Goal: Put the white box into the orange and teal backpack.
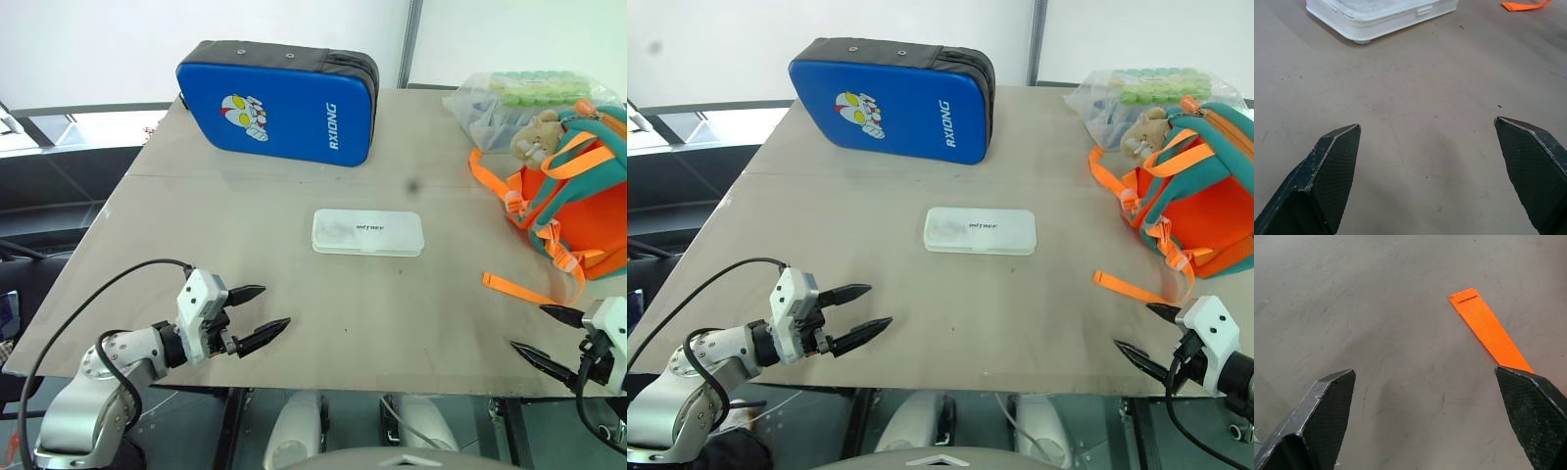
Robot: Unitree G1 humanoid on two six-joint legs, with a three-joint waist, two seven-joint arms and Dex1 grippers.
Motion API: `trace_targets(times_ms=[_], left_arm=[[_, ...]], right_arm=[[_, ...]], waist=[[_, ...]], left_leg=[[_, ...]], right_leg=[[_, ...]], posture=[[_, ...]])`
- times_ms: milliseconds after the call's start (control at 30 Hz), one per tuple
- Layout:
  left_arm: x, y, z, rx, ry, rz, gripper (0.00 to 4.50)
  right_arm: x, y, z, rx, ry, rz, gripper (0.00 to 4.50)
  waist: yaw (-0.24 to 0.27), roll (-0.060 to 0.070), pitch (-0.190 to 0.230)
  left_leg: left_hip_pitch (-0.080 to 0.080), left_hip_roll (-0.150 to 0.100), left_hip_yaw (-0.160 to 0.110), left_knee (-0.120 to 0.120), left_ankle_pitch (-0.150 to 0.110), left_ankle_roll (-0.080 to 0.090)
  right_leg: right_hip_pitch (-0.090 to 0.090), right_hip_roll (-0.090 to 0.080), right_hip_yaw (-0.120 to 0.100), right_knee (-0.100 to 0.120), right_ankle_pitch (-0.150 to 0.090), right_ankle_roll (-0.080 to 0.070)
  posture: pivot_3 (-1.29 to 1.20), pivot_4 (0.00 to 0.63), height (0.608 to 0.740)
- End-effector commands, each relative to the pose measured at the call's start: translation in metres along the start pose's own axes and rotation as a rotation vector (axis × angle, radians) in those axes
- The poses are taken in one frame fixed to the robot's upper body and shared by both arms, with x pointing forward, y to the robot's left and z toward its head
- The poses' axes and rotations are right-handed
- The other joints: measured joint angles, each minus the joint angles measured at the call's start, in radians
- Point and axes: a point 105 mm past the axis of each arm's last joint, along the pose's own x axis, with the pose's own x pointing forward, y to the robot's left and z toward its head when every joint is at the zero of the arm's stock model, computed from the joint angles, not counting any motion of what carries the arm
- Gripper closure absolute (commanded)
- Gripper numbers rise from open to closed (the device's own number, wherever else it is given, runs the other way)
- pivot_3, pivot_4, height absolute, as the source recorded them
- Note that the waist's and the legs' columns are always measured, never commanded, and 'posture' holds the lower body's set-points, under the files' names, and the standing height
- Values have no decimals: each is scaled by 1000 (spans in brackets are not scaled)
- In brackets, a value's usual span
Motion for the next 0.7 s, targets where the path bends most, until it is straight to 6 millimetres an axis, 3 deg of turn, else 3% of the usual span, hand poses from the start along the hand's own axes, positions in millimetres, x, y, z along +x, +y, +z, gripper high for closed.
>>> trace_targets(times_ms=[33,167,267,333,433,533,667,700], left_arm=[[2,0,15,36,-38,-1,34],[10,14,27,20,-99,111,34],[15,24,31,-67,-132,177,34],[18,30,32,-130,-137,218,34],[25,45,39,-210,-162,291,0],[39,55,51,-246,-200,341,1221],[62,75,65,-245,-193,444,3234],[66,78,67,-242,-185,461,3701]], right_arm=[[-1,-4,12,-45,-37,-14,0],[13,-4,27,-84,-89,-44,0],[22,-14,30,-178,-28,-169,0],[31,-14,36,-136,-44,-156,0],[53,-16,54,-46,-118,-126,764],[74,-22,73,-55,-166,-160,2224],[110,-28,97,-87,-181,-217,4250],[117,-30,101,-95,-181,-233,4500]], waist=[[0,0,0],[0,0,0],[0,0,0],[-1,0,0],[-5,-1,0],[-5,-1,0],[-2,-2,0],[-3,-2,0]], left_leg=[[0,0,0,0,0,0],[0,0,1,0,0,0],[0,0,0,0,0,0],[-1,0,-1,0,0,0],[-1,0,-1,0,0,0],[0,-1,-1,1,0,0],[-2,-2,-2,1,0,0],[-2,-2,-2,1,0,0]], right_leg=[[0,0,0,0,0,0],[0,0,0,0,-1,1],[0,0,0,0,0,0],[0,0,0,0,2,3],[0,0,0,0,2,4],[0,1,-1,1,3,3],[-1,1,-2,1,3,4],[-1,1,-2,1,3,4]], posture=[[0,150,740],[0,150,740],[0,150,740],[0,150,740],[0,150,740],[0,150,740],[0,150,740],[0,150,740]])
